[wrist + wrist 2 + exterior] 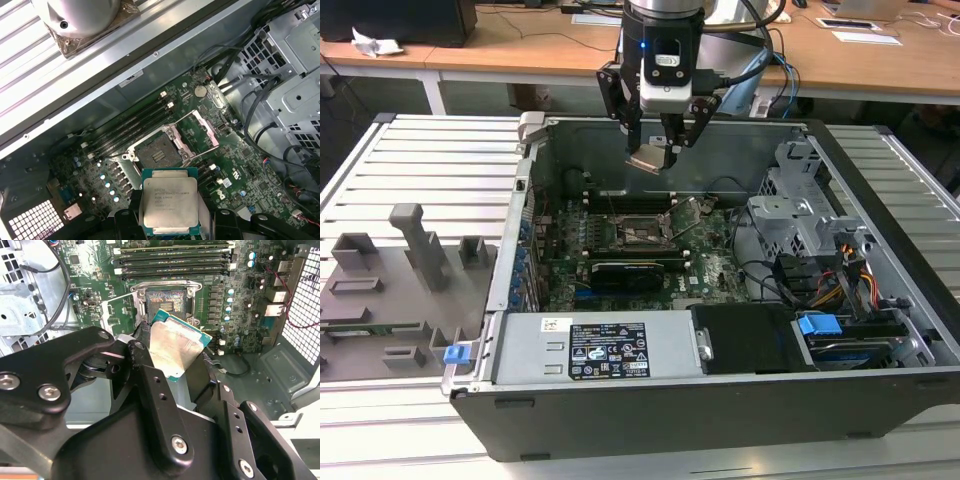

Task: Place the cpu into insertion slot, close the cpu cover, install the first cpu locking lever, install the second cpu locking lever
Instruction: 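Place the cpu into insertion slot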

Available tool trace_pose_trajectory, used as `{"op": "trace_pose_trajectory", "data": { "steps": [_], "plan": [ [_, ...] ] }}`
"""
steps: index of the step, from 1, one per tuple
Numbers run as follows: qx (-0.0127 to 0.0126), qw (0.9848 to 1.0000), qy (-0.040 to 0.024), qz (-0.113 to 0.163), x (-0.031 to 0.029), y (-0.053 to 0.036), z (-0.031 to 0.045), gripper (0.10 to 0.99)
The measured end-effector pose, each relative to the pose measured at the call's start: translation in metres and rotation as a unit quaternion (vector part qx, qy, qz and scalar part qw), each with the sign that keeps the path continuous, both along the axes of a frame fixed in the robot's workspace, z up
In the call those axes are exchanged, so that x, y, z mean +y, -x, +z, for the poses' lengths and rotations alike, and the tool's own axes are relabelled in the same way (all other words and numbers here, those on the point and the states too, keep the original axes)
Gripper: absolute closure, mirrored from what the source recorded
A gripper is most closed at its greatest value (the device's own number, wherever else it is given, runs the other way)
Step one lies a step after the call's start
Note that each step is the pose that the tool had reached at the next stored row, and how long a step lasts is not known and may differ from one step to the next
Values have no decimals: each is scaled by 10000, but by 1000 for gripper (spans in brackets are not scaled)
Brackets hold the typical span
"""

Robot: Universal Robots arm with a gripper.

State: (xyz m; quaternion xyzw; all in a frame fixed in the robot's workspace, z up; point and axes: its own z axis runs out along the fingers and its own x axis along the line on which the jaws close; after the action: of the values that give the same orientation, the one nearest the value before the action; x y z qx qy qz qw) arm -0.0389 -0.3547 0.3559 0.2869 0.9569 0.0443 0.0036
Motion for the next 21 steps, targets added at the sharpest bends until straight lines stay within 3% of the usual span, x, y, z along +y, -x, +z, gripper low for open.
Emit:
{"op": "trace_pose_trajectory", "data": {
  "steps": [21],
  "plan": [
    [0, 10000, 0, -80, 0, 2, -17, 561]
  ]
}}
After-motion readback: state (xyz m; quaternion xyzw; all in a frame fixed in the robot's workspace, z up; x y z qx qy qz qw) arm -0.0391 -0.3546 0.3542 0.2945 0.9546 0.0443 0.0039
